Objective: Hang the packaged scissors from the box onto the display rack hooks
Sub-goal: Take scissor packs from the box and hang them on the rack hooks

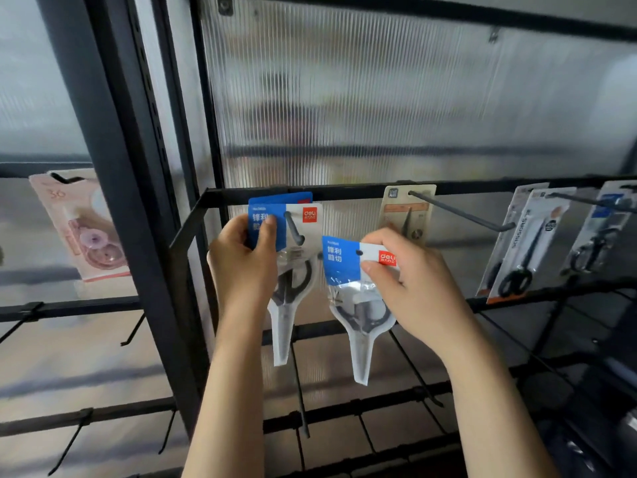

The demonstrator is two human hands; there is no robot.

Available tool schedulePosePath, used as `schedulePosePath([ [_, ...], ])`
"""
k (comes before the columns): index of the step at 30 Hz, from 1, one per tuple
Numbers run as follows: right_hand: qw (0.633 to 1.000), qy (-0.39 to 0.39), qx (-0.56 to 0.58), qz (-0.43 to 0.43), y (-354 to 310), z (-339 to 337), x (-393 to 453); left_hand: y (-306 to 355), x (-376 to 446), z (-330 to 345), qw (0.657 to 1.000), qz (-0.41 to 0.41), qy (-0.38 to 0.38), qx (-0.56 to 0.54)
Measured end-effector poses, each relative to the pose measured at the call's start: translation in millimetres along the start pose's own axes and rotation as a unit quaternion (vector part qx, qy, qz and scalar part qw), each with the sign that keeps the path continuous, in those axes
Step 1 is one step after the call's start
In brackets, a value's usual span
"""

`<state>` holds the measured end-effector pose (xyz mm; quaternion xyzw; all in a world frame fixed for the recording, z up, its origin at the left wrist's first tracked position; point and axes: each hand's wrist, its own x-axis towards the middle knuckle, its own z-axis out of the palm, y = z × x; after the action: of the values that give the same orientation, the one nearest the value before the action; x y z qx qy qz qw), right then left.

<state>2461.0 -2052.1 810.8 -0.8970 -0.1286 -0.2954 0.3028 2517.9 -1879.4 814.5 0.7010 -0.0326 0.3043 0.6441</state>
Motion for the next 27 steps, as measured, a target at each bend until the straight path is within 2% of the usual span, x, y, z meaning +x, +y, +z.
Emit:
schedulePosePath([
  [5,0.999,0.011,0.035,0.000,-9,-6,-7,1,-6,-10,0.998,0.022,-0.021,0.048],
  [9,0.995,0.037,0.086,-0.039,-21,-21,-10,7,-25,-28,0.991,0.060,-0.053,0.103],
  [14,0.985,0.080,0.117,-0.095,-38,-31,-10,13,-47,-43,0.943,0.154,-0.078,0.284],
  [18,0.981,0.054,0.136,-0.130,-53,-27,-5,17,-57,-47,0.913,0.125,-0.141,0.361],
  [21,0.984,0.022,0.122,-0.125,-59,-20,0,10,-62,-50,0.886,0.104,-0.194,0.409],
  [27,0.988,-0.024,0.123,-0.089,-63,-6,7,-2,-70,-55,0.861,0.105,-0.223,0.444],
])
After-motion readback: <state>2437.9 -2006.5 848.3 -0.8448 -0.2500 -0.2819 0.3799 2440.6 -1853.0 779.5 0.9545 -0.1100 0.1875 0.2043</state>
